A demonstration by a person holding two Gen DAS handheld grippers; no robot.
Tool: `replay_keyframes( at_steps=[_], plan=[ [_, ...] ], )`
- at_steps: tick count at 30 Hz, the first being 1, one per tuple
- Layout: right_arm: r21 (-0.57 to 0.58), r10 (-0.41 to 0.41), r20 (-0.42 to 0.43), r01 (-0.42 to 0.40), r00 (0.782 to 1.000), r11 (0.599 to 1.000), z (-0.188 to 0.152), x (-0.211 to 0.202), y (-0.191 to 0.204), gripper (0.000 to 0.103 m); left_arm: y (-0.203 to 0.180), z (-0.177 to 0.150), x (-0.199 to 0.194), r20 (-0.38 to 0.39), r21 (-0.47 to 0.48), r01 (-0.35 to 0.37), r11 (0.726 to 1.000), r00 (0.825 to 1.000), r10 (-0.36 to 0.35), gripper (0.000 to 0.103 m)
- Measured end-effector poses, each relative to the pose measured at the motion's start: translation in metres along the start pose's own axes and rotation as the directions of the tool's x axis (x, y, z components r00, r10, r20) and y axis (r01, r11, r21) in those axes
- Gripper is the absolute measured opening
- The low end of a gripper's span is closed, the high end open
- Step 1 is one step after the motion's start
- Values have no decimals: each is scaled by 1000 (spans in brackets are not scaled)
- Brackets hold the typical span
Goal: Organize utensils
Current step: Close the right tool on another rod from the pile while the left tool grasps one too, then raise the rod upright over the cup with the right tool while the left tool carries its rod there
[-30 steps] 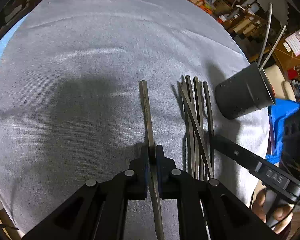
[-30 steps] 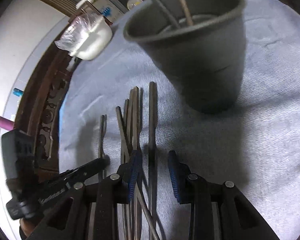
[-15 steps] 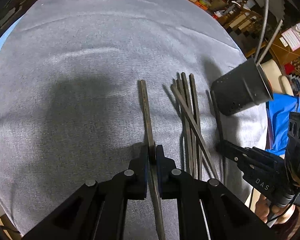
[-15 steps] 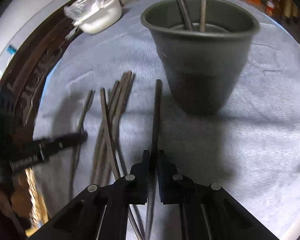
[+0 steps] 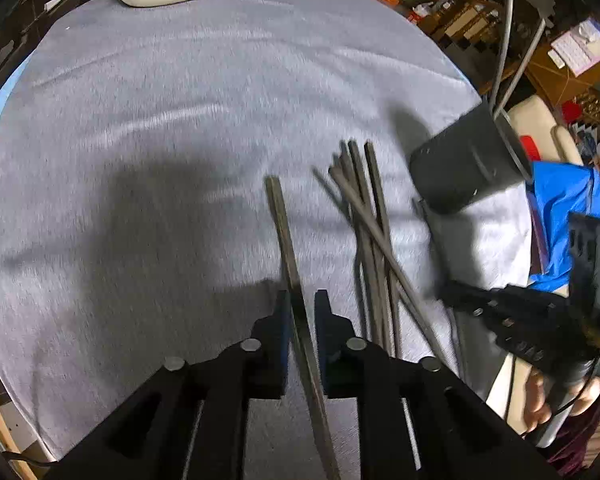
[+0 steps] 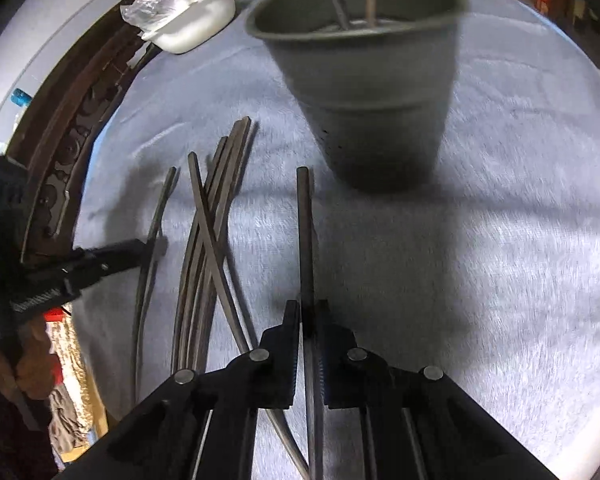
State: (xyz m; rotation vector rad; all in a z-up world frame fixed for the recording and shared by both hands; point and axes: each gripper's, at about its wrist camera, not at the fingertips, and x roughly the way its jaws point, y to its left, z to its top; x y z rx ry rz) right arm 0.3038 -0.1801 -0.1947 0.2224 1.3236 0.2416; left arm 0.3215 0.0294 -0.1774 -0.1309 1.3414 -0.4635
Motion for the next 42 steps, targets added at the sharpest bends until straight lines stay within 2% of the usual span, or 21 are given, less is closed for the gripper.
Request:
replay_keyframes(
  at_steps=[2, 7, 13, 14, 17, 19, 26, 31, 34, 38, 42],
  plan=[
    [-4, -29, 10, 29, 1000, 1000, 2, 1, 5, 11, 0, 5, -2, 2, -3, -14, 1000, 1000, 14, 34],
    [-10, -87, 33, 88, 996, 996, 14, 4, 10, 11, 2, 16, 6, -21, -33, -38, 999, 999, 38, 35],
    [27, -90, 58, 89, 994, 996, 25, 8, 12, 11, -5, 27, 25, -26, -72, -53, 996, 998, 51, 34],
    [29, -86, 63, 84, 994, 996, 26, 8, 11, 11, -5, 27, 25, -28, -78, -61, 995, 998, 59, 32],
    [18, -83, 74, 82, 994, 996, 26, 8, 11, 9, -3, 25, 24, -29, -92, -86, 992, 996, 84, 13],
    [17, -78, 87, 77, 993, 997, 24, 6, 10, 8, 0, 26, 23, -22, -107, -68, 992, 998, 66, 8],
    [-29, -8, 195, 14, 981, 999, 11, -35, 10, 8, 1, 21, 0, 54, -105, -54, 993, 997, 60, 7],
    [-77, 63, 321, -40, 945, 996, 3, -82, 12, 7, -14, 23, -43, 154, -70, -50, 996, 986, 60, 7],
    [-96, 92, 406, -57, 909, 994, -3, -107, 11, 7, -26, 24, -75, 236, -35, -48, 998, 970, 55, 7],
    [-98, 115, 511, -75, 852, 992, -5, -135, 6, 7, -44, 21, -111, 334, 5, -48, 999, 942, 43, 6],
    [-81, 122, 591, -92, 797, 992, -9, -158, -2, 7, -56, 24, -134, 403, 21, -42, 999, 915, 30, 6]
  ],
)
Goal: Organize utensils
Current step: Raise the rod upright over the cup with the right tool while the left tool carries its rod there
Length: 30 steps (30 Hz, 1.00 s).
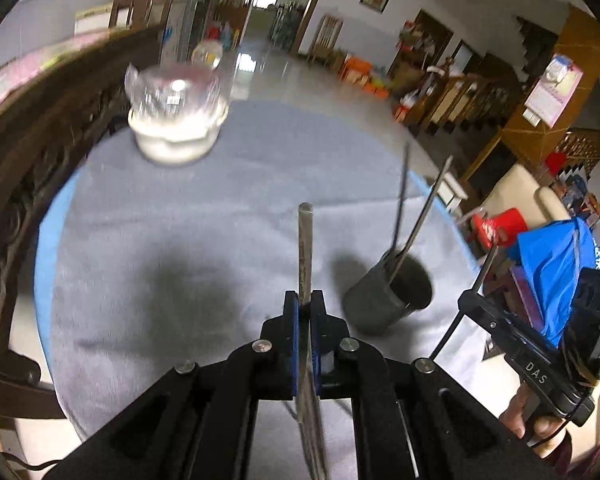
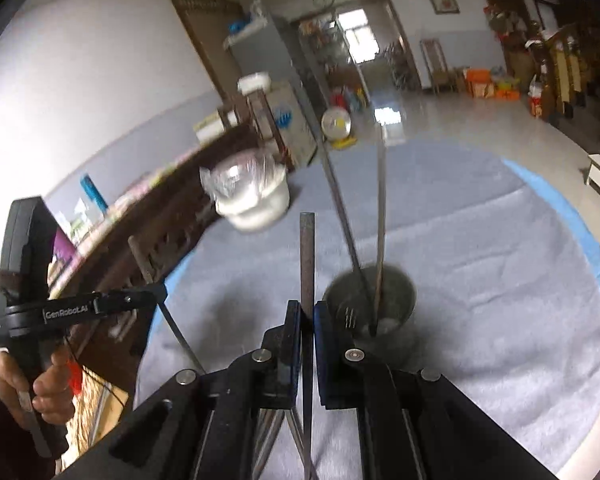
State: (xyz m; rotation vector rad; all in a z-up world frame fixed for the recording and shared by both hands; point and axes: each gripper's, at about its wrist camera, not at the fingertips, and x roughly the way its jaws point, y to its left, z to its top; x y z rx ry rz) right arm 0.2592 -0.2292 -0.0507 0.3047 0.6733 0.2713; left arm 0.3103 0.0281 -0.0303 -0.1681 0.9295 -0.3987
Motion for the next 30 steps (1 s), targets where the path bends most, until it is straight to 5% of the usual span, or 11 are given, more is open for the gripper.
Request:
replay_keyframes(
  at_steps=[14, 24, 30],
  plan=[
    [46, -7, 227, -3, 974, 999, 54, -53, -8, 7, -58, 44, -30, 143, 63, 49, 997, 988, -58, 5],
    [92, -144, 387, 118, 911, 989, 86, -73, -15, 7, -87, 76, -48, 322, 83, 84, 993, 941, -106, 5],
    [69, -193, 366, 181, 910, 981, 84, -45, -17, 7, -94, 75, -22, 344, 71, 79, 994, 934, -99, 6]
  ],
)
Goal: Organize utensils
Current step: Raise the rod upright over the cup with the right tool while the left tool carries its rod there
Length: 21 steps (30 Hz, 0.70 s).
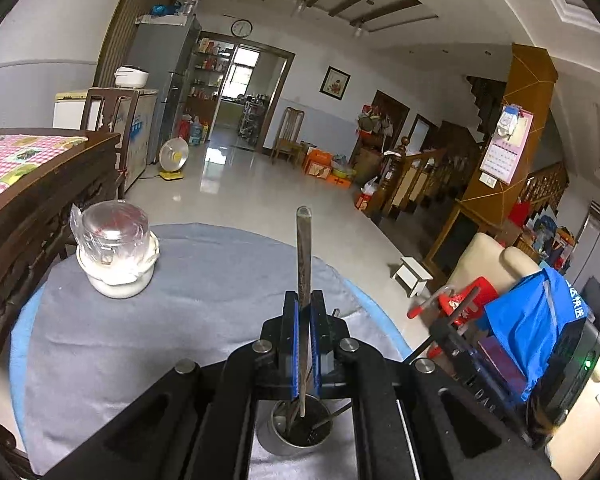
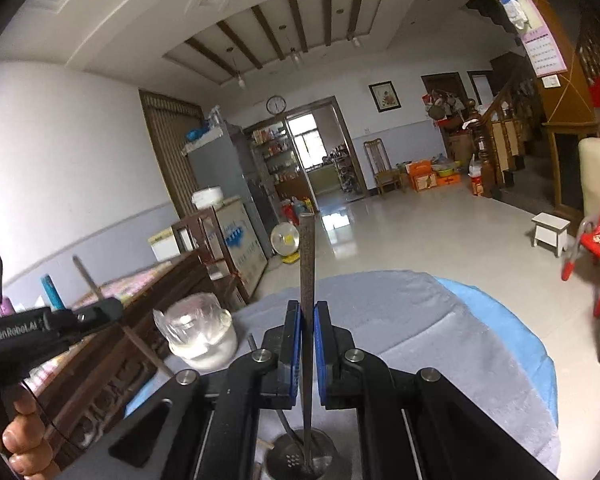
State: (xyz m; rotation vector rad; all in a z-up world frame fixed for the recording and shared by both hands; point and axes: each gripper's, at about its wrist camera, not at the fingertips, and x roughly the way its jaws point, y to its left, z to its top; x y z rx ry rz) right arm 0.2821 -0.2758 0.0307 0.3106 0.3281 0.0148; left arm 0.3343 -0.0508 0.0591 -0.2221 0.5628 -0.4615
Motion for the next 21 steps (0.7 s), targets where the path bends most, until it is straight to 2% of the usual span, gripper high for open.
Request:
replay_keyframes(
  at_steps=[8, 21],
  plan=[
    [-39, -7, -62, 4, 998, 999, -24, 11, 2, 7, 3, -26, 28, -33, 0, -62, 998, 998, 62, 5],
    [9, 8, -138, -7, 990, 1000, -37, 10, -6, 8, 0, -47, 36, -140, 32, -36, 999, 989, 41, 6]
  ],
)
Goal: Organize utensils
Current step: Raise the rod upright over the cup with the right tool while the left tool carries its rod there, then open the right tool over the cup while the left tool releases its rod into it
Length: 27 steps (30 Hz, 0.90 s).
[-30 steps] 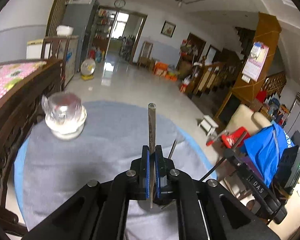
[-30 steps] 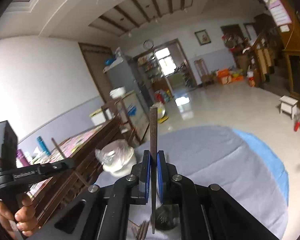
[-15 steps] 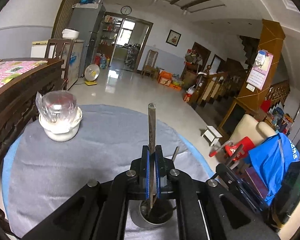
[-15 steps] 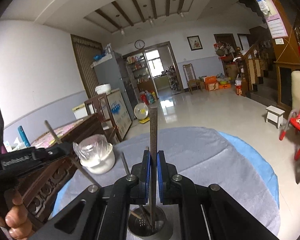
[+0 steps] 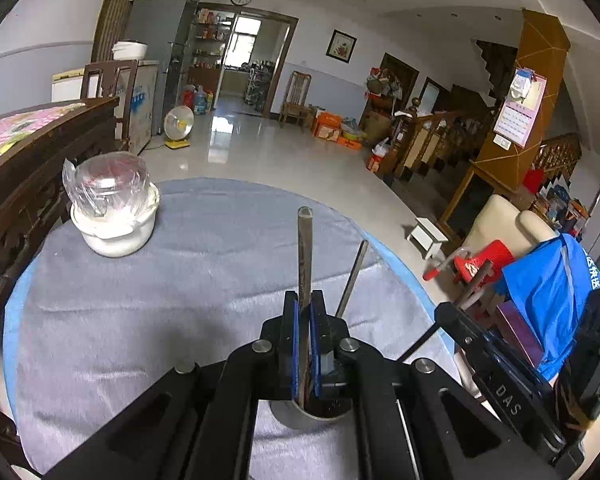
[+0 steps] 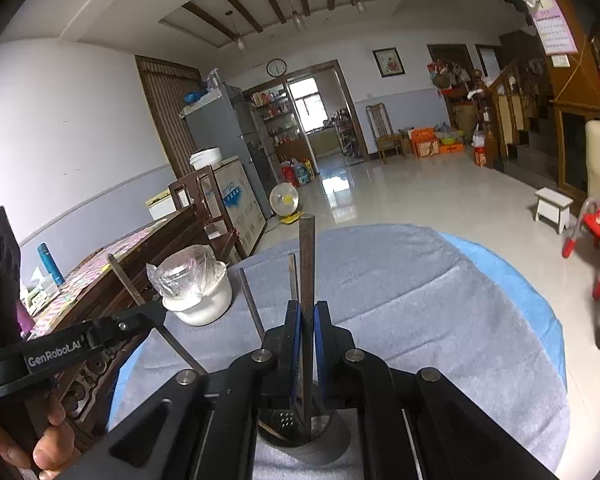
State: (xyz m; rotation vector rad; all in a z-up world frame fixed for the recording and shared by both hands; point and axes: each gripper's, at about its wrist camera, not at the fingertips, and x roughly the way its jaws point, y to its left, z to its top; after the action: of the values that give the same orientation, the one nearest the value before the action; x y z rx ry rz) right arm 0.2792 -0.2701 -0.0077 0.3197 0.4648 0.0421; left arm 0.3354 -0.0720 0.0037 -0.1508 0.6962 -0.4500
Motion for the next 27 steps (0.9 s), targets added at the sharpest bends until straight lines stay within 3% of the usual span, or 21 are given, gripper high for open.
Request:
replay_keyframes(
  at_steps=[8, 10, 12, 17, 20, 22, 24, 27],
  plan=[
    [60, 51, -56, -47, 997, 997, -4, -1, -5, 11, 6, -11, -11, -36, 15, 23, 1000, 999, -22, 8],
    [77, 66, -70, -60, 995, 995, -5, -2, -7, 11, 9, -13, -15, -36, 13, 24, 1000, 999, -24, 12],
    [92, 82, -74, -75, 994, 993, -8, -5, -10, 12, 15, -17, -22, -34, 8, 19, 1000, 999, -19, 27],
    [124, 94, -68, -85, 993, 989, -11, -12, -19, 14, 31, -28, -36, -25, 5, -18, 1000, 1000, 18, 35],
    [135, 98, -59, -89, 993, 987, -13, -19, -23, 31, 43, -38, -40, -42, 1, -51, 999, 998, 51, 36],
    [156, 109, -42, -101, 993, 983, -15, -24, -26, 70, 51, -45, -41, -59, -10, -62, 998, 996, 61, 36],
    [167, 106, 8, -106, 994, 980, -16, -34, -29, 71, 57, -53, -43, -75, -21, -78, 997, 994, 76, 36],
    [171, 108, 17, -110, 994, 979, -17, -42, -30, 71, 65, -64, -47, -94, -34, -93, 995, 992, 90, 38]
  ],
)
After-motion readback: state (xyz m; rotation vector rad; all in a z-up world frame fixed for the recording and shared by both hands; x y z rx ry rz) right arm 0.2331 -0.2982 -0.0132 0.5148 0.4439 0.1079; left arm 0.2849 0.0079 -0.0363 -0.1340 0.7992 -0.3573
